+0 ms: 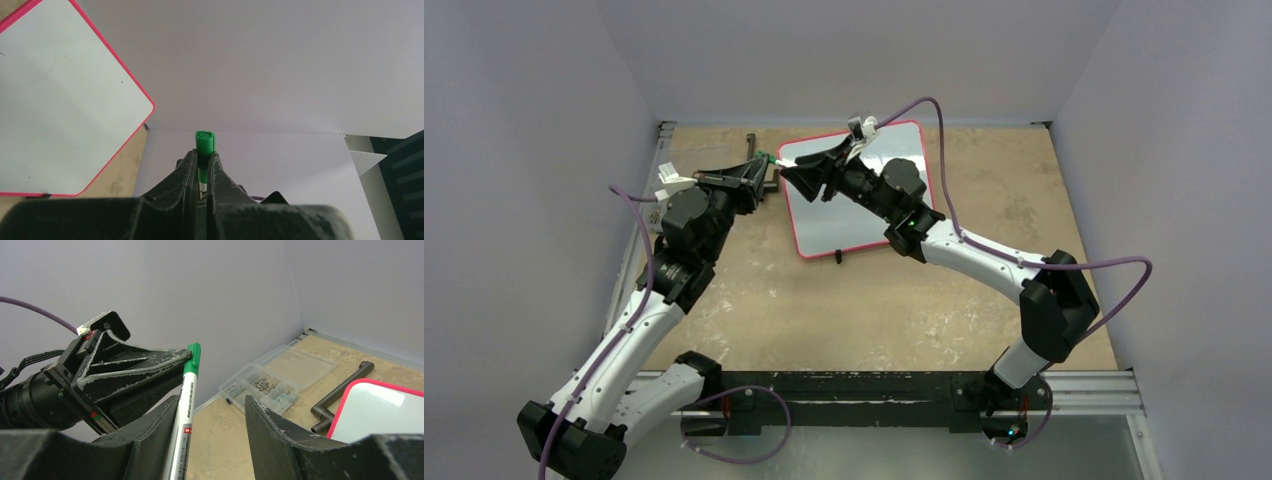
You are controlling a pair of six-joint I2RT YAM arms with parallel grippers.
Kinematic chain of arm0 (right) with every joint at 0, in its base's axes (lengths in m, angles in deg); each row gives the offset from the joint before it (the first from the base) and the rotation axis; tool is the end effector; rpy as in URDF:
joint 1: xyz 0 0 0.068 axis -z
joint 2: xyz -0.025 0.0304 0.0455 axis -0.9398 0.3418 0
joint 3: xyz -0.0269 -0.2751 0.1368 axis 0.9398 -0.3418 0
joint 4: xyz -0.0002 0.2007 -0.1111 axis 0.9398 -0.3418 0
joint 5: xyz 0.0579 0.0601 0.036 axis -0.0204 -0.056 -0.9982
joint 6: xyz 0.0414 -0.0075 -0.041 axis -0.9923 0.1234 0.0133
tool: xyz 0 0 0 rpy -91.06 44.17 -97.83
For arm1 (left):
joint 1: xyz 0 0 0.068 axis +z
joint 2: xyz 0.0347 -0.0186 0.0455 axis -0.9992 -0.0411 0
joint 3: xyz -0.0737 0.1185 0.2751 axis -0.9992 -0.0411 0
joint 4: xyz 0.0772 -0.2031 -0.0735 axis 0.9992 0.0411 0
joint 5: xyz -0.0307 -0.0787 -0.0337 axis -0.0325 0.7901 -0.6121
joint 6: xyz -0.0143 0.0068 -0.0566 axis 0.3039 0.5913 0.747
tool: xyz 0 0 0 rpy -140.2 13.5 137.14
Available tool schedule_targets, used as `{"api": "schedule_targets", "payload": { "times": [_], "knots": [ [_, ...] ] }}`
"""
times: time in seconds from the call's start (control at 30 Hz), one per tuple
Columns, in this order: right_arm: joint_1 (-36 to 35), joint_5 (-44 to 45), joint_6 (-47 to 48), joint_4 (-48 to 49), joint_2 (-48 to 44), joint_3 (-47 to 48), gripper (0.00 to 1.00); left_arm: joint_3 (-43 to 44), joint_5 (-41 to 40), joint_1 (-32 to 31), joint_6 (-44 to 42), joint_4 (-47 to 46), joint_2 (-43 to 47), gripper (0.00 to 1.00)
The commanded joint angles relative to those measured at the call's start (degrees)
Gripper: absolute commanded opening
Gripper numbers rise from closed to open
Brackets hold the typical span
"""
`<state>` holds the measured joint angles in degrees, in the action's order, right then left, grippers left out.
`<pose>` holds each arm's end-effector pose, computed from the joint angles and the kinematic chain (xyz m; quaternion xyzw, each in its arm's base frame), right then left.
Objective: Write a sentence on the whiteboard
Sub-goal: Open the whiteboard marker at the center of the board.
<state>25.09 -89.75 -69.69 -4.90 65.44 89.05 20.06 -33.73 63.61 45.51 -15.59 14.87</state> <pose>0.2496 0.2622 0.4180 -0.1796 0.5823 0.5192 0.5993 0.1489 -0.0547 0.4026 -0.4711 0.5410 -0.5375 0.4431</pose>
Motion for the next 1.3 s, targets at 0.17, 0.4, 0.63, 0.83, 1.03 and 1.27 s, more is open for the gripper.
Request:
{"api": "schedule_targets", "payload": {
  "times": [0.17, 0.4, 0.63, 0.83, 1.03, 1.27],
  "knots": [
    [0.20, 1.81, 1.01, 0.23, -2.87, 1.67, 0.35, -0.55, 1.07, 0.13, 1.53, -4.38, -0.44, 0.00],
    [0.19, 3.04, 2.01, -2.20, -4.26, 1.43, 0.59, -0.59, 1.98, 0.30, 2.26, -4.60, -1.00, 0.00],
    [0.19, 3.61, 2.49, -2.63, -5.41, 0.68, 0.54, -0.47, 3.51, 0.30, 2.93, -5.69, -2.34, 0.00],
    [0.19, 3.35, 2.38, -3.23, -5.45, 0.74, 0.35, -0.61, 4.12, 0.30, 3.31, -6.42, -2.76, 0.00],
    [0.20, 3.35, 3.12, -3.66, -5.79, 0.53, 0.22, -0.60, 4.99, 0.30, 3.74, -7.58, -3.36, 0.00],
    [0.19, 3.23, 3.77, -5.02, -6.99, -0.70, 0.00, -0.90, 7.79, 1.72, 1.48, -9.59, -2.06, 0.00]
  ]
}}
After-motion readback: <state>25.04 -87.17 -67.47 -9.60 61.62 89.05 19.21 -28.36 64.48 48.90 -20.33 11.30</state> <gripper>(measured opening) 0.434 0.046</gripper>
